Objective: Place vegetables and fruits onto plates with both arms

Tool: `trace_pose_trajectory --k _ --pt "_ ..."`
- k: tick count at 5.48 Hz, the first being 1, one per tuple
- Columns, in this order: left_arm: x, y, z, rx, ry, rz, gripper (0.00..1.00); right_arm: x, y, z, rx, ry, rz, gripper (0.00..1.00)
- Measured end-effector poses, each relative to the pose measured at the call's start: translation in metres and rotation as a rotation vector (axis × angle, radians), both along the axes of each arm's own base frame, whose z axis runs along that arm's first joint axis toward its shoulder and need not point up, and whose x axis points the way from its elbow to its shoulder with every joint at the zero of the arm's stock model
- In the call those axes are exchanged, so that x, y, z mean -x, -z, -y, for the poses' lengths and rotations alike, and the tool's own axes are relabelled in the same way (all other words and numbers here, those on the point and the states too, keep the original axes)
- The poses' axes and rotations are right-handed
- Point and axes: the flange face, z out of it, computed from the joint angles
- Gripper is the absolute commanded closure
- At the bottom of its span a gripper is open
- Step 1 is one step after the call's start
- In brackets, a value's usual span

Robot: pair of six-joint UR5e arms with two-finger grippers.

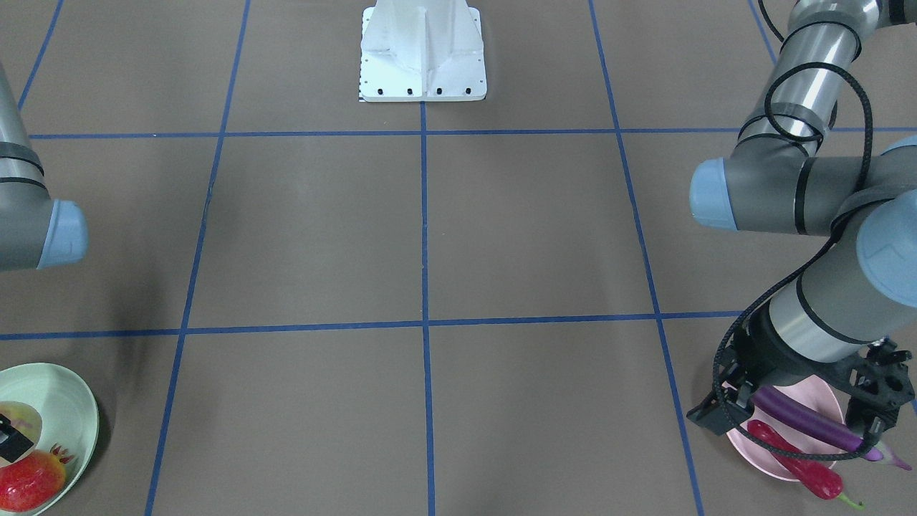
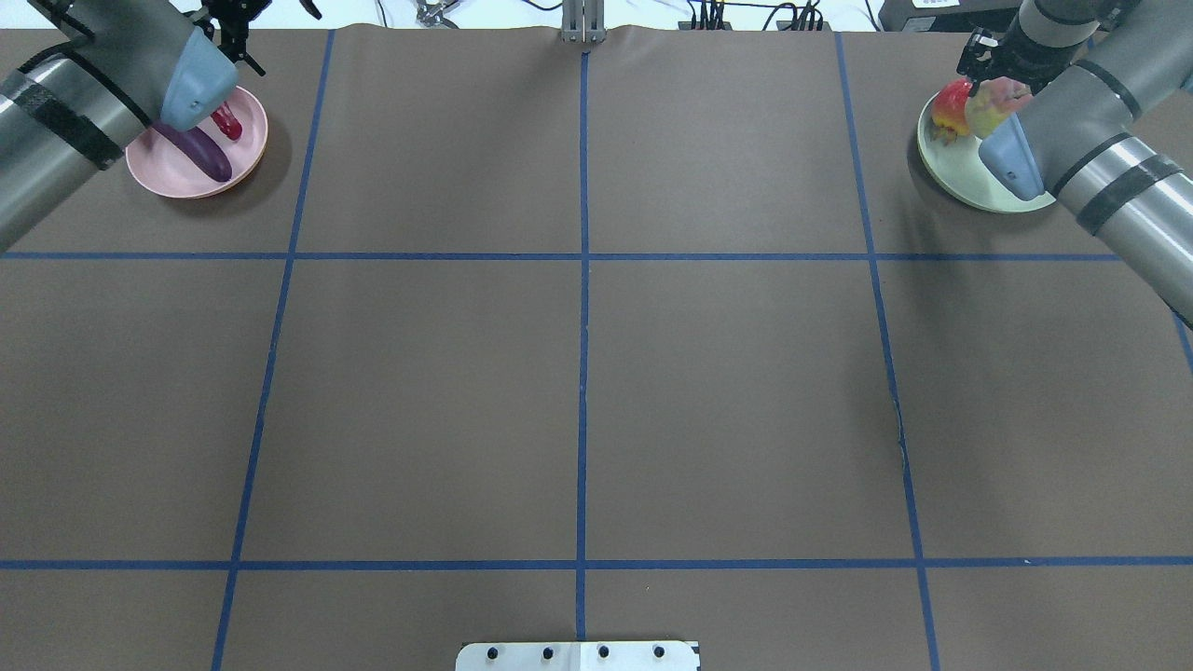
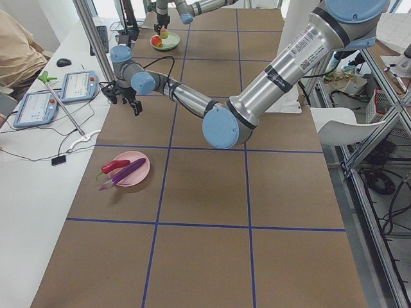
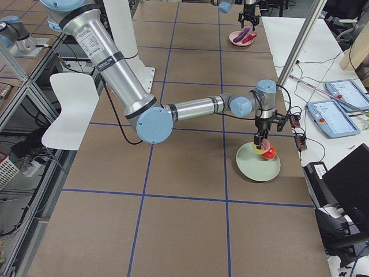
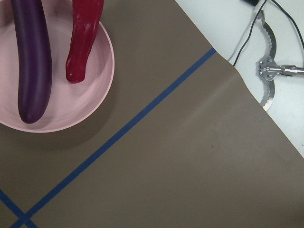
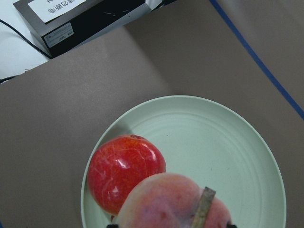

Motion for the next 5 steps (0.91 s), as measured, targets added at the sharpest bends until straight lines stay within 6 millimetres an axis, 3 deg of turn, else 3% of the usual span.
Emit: trace_pose_trajectory --k 1,2,4,5 --pt "-0.002 0.002 -0.001 0.011 0.010 -0.004 0.00 -0.005 -0.009 -0.006 0.008 0.013 0.008 1.00" --pt "-0.003 0.004 -0.002 0.014 0.013 -0.007 0.00 -0.008 -0.023 -0.013 0.014 0.036 0.002 0.01" --pt "-0.002 0.001 -0.003 0.006 0.009 -0.003 0.00 -0.011 -0.040 -0.021 0.005 0.076 -0.008 0.00" --pt "0.008 -0.007 -0.014 -0.066 -0.035 0.009 0.00 -0.015 -0.043 -0.027 -0.024 0.104 0.012 0.00"
